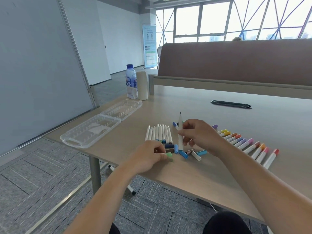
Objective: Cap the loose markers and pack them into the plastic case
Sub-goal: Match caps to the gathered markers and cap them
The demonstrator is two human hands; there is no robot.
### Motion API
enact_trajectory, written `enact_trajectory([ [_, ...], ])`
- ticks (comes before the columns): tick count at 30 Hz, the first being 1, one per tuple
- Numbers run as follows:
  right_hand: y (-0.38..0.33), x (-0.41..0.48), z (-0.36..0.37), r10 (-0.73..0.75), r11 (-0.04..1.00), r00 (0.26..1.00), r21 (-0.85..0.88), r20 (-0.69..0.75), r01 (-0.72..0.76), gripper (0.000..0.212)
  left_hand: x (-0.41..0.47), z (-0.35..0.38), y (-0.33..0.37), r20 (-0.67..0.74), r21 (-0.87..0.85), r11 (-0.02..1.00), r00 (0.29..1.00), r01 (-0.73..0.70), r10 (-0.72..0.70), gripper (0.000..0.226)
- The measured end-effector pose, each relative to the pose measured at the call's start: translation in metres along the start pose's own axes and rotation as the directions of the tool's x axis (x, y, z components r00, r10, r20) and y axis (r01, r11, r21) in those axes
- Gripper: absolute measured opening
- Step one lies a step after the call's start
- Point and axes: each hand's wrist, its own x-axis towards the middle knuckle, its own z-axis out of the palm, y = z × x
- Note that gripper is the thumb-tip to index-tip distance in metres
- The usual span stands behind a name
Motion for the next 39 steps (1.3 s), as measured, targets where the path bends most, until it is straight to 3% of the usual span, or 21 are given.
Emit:
enact_trajectory([
  [8,-0.002,-0.004,-0.006,0.026,0.998,1.0,0.053,-0.006,-0.026,0.006,0.006,-0.006,-0.001,-0.079,-0.481,0.875,0.992,0.051,-0.101,0.007],
  [13,-0.002,-0.004,-0.008,0.031,0.998,0.999,0.051,-0.033,-0.029,0.008,0.009,-0.004,-0.001,-0.096,-0.407,0.911,0.989,0.066,-0.115,0.007],
  [23,-0.002,-0.001,-0.007,0.021,1.0,1.0,-0.003,-0.022,-0.021,0.006,0.004,-0.001,-0.003,-0.14,-0.001,0.999,0.989,0.054,-0.053,0.005],
  [31,-0.003,0.001,-0.004,0.003,1.0,1.0,-0.022,-0.018,-0.003,0.006,0.006,-0.011,-0.012,-0.186,0.019,0.998,0.981,0.057,-0.052,0.007],
  [39,-0.002,0.005,0.002,-0.016,0.999,1.0,-0.05,0.009,0.016,0.01,0.004,-0.02,-0.017,-0.257,-0.184,0.98,0.959,0.071,-0.118,0.012],
])
